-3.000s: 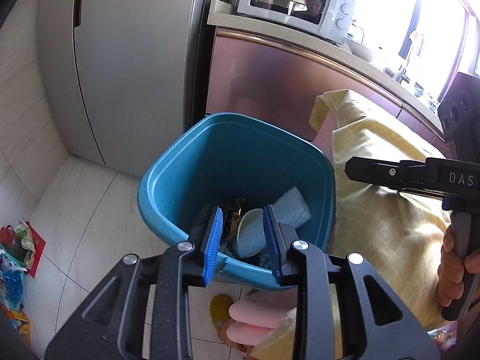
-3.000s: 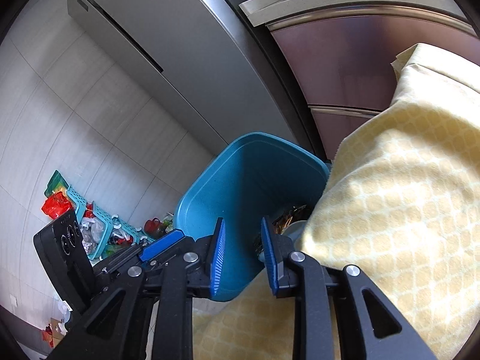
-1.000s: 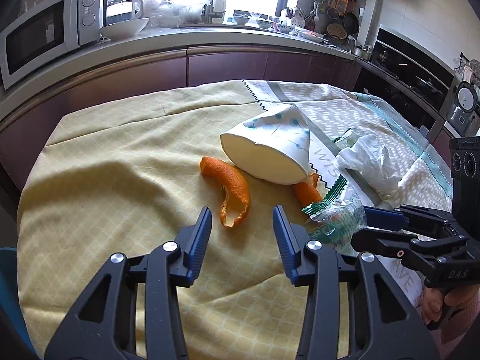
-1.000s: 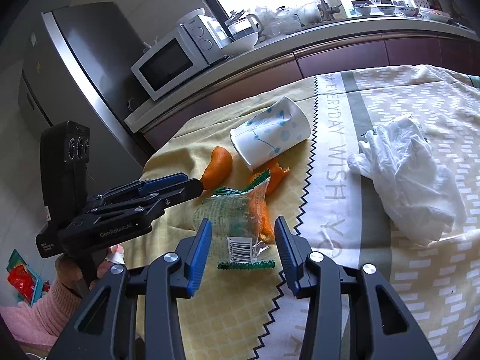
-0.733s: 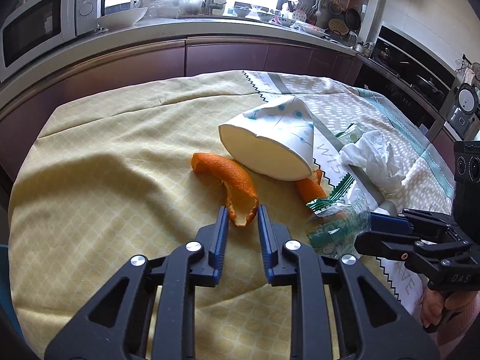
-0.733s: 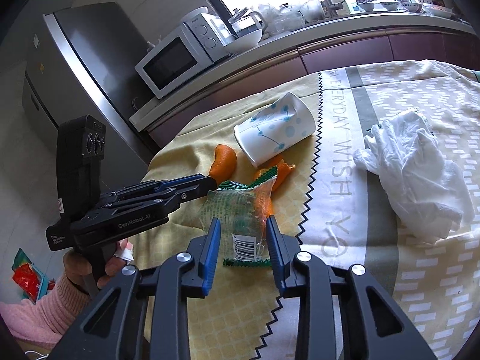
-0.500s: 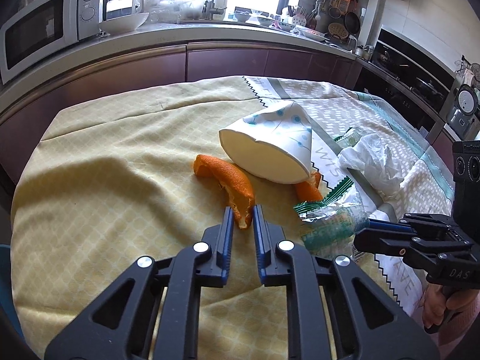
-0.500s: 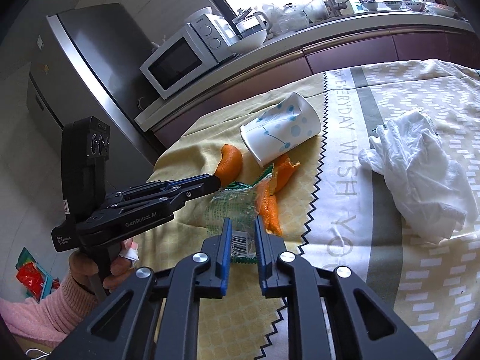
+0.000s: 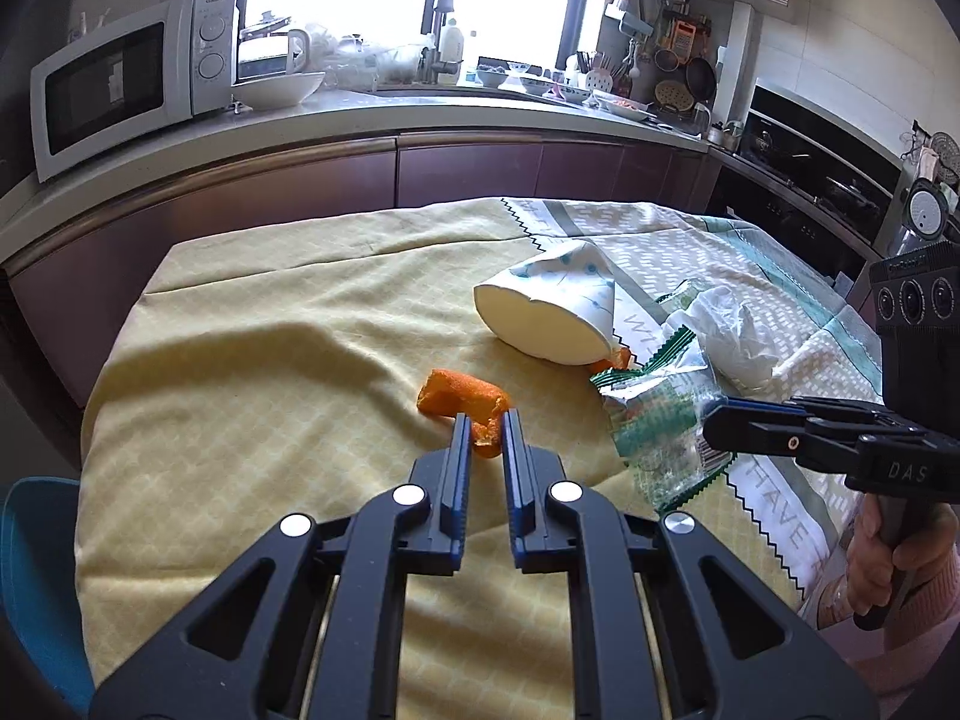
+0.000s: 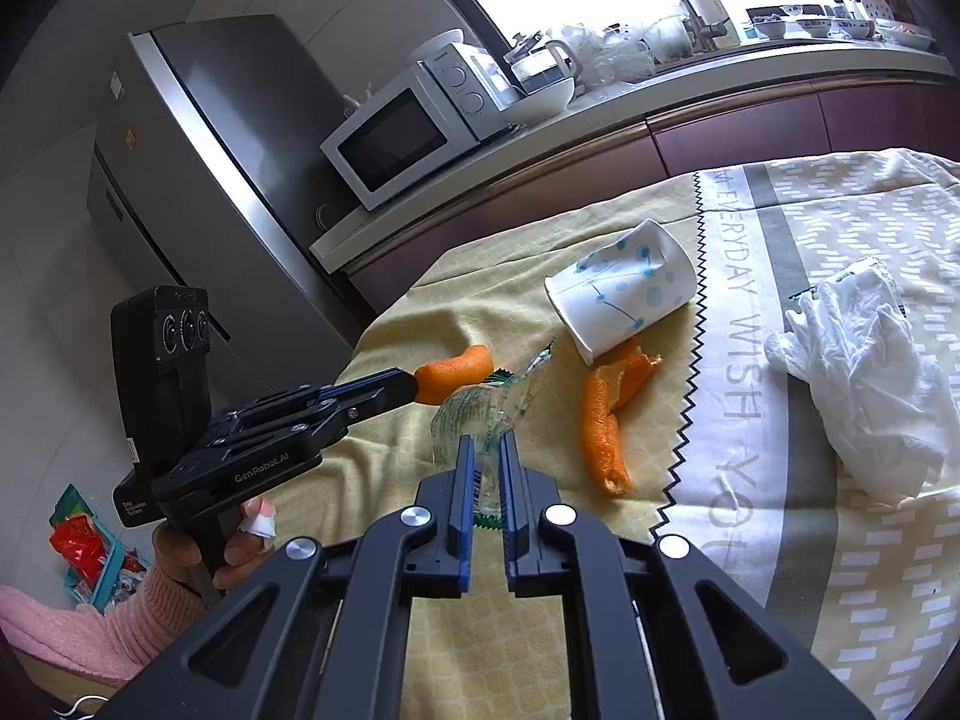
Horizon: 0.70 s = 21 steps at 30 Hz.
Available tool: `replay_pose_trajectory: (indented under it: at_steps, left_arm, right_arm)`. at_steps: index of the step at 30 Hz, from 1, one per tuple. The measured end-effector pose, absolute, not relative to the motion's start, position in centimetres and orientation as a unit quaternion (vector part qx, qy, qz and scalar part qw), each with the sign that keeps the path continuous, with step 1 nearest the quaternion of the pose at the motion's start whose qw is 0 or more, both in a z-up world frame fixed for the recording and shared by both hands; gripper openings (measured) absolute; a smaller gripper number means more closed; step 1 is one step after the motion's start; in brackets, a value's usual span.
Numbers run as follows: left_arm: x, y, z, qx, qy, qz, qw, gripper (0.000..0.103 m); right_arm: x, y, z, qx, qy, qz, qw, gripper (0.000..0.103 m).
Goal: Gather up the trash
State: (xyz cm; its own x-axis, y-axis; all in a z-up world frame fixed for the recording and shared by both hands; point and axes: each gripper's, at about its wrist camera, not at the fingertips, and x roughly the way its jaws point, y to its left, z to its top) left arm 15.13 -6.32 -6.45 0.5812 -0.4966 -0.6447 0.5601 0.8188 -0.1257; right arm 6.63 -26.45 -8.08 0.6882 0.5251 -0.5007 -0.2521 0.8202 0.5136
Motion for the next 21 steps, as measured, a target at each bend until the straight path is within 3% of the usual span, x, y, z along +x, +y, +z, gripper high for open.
replay_pose_trajectory:
  at_steps: [12,15,17,21]
  left_arm:
    - [12.4,-0.4,-8.1,0.042,0.367,-0.274,0.888,0.014]
    - [12.4,0.2,-9.2,0.033,0.378,-0.272,0.884,0.021]
    - [12.7,0.4,-9.7,0.029,0.388,-0.262,0.883,0.041]
    - [13.2,0.7,-10.2,0.009,0.396,-0.265,0.879,0.043]
  right_arm:
    - [7.7,-24.7,-8.2,0.207,0.336,0.239,0.887,0.007]
    - [8.1,-24.3,-8.5,0.21,0.342,0.243,0.883,0.007]
    - [8.2,-24.0,-8.6,0.209,0.344,0.244,0.882,0.007]
    - [8.4,-23.7,-8.7,0.208,0.347,0.246,0.881,0.007]
